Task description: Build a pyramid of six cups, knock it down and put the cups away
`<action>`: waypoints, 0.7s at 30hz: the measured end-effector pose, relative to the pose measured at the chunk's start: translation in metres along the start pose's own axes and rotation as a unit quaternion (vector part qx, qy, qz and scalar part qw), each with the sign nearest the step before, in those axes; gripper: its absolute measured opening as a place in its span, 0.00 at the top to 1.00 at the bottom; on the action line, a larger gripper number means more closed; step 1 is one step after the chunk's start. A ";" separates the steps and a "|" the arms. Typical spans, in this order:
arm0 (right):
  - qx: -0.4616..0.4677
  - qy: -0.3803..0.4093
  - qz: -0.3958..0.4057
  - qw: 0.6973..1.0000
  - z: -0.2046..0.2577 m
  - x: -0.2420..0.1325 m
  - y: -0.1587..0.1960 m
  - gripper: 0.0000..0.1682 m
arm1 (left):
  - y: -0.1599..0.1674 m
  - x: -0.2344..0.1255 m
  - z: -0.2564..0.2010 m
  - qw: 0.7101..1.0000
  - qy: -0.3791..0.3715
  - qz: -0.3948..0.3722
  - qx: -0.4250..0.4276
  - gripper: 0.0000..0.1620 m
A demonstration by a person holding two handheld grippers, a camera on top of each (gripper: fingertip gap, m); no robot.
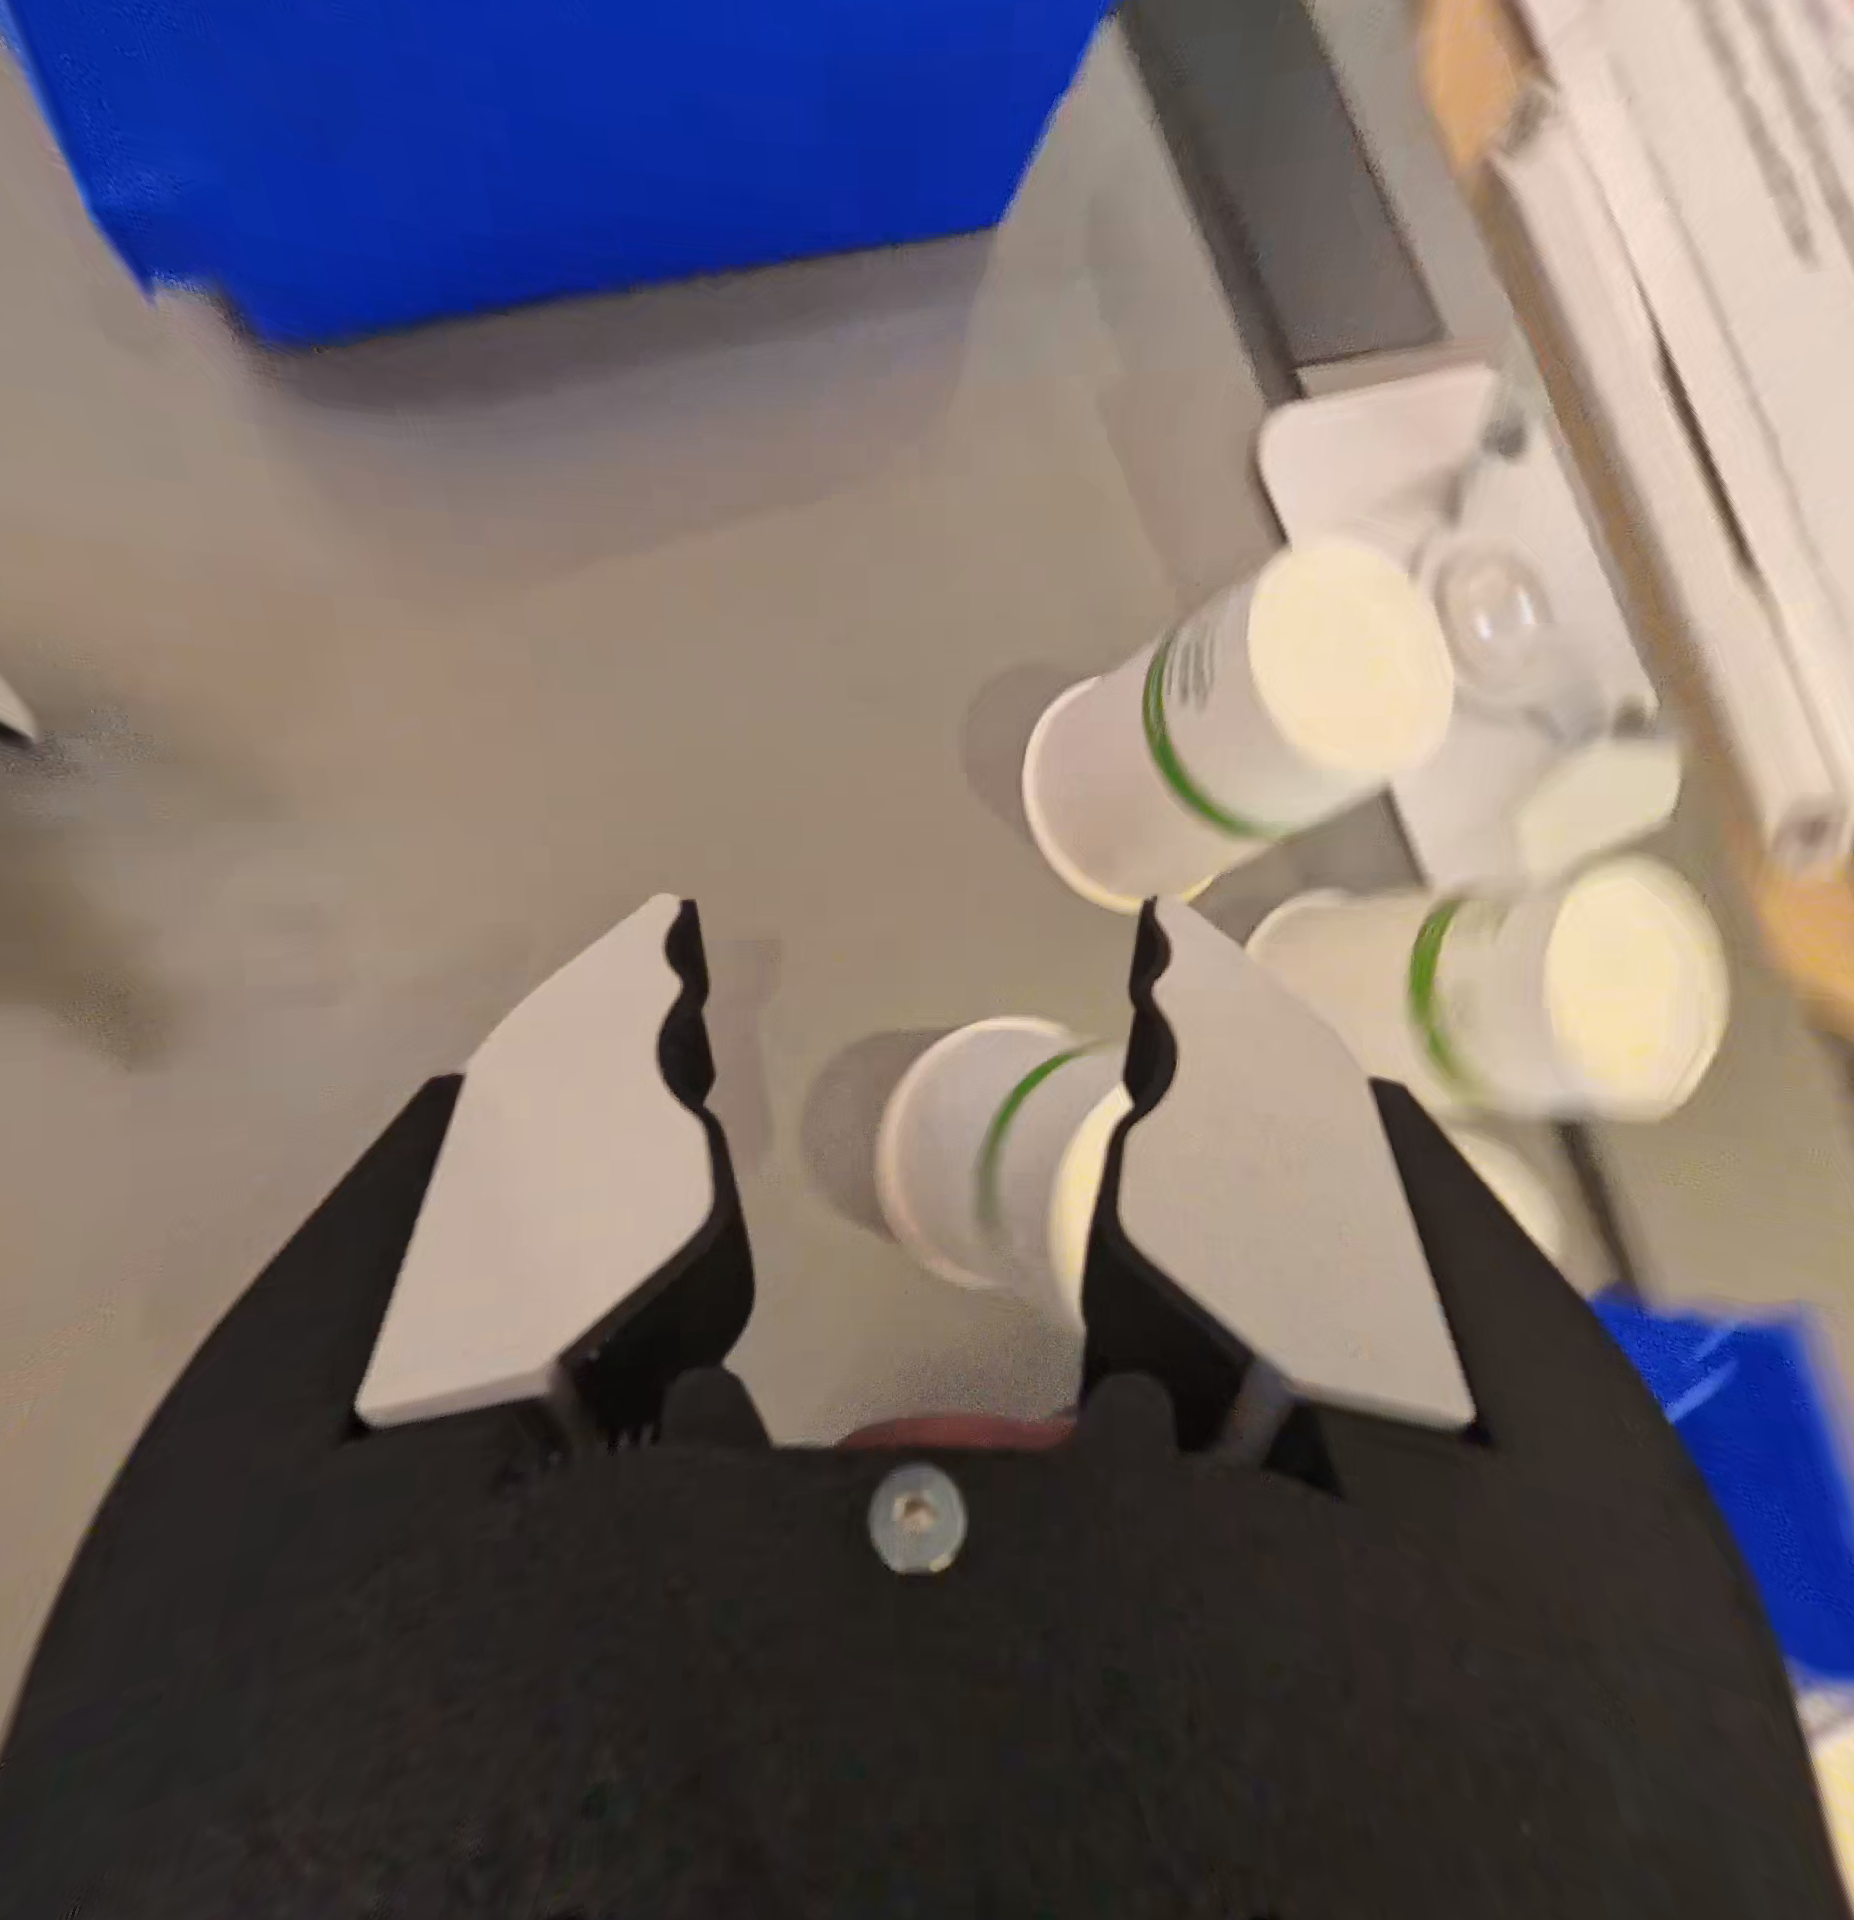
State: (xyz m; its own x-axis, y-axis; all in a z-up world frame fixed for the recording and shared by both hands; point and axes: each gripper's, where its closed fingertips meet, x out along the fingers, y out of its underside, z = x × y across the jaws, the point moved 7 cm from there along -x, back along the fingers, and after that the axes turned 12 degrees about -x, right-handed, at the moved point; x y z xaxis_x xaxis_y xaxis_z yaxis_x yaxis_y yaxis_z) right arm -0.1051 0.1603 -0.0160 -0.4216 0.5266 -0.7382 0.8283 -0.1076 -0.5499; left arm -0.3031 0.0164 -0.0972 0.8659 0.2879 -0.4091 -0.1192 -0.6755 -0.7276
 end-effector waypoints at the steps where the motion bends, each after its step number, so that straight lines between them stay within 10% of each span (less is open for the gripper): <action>1: -0.057 -0.025 0.022 0.998 -0.016 0.010 -0.006 0.56 | 0.000 0.000 0.000 1.000 -0.002 -0.001 0.003 0.52; 13: -0.120 -0.196 0.231 0.946 -0.113 0.121 -0.012 0.54 | 0.005 0.003 0.001 0.999 -0.008 0.017 0.025 0.52; 21: -0.061 -0.111 0.022 0.992 -0.096 0.035 -0.036 0.54 | -0.004 0.002 0.003 0.999 0.000 0.008 0.037 0.55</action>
State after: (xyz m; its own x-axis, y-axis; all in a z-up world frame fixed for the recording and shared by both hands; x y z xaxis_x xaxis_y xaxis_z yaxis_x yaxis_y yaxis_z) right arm -0.1137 0.2640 0.0155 -0.4433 0.3242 -0.8357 0.8807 -0.0161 -0.4734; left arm -0.3026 0.0220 -0.0970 0.8634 0.2778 -0.4211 -0.1685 -0.6280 -0.7598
